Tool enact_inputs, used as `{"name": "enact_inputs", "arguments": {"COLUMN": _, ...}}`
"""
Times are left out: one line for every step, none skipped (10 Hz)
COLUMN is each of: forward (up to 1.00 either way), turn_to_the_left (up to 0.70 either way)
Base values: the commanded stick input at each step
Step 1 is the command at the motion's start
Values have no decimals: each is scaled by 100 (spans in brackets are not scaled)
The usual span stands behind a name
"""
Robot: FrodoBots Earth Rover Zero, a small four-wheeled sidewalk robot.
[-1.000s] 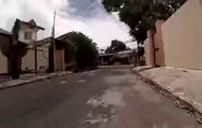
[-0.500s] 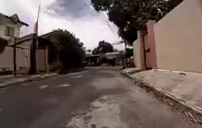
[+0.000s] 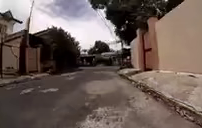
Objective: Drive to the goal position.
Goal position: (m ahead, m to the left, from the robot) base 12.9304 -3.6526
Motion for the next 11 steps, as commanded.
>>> {"name": "enact_inputs", "arguments": {"forward": 100, "turn_to_the_left": 0}}
{"name": "enact_inputs", "arguments": {"forward": 100, "turn_to_the_left": 0}}
{"name": "enact_inputs", "arguments": {"forward": 100, "turn_to_the_left": 0}}
{"name": "enact_inputs", "arguments": {"forward": 100, "turn_to_the_left": 0}}
{"name": "enact_inputs", "arguments": {"forward": 100, "turn_to_the_left": 0}}
{"name": "enact_inputs", "arguments": {"forward": 100, "turn_to_the_left": 0}}
{"name": "enact_inputs", "arguments": {"forward": 100, "turn_to_the_left": 0}}
{"name": "enact_inputs", "arguments": {"forward": 100, "turn_to_the_left": 0}}
{"name": "enact_inputs", "arguments": {"forward": 100, "turn_to_the_left": 0}}
{"name": "enact_inputs", "arguments": {"forward": 100, "turn_to_the_left": 0}}
{"name": "enact_inputs", "arguments": {"forward": 100, "turn_to_the_left": 0}}
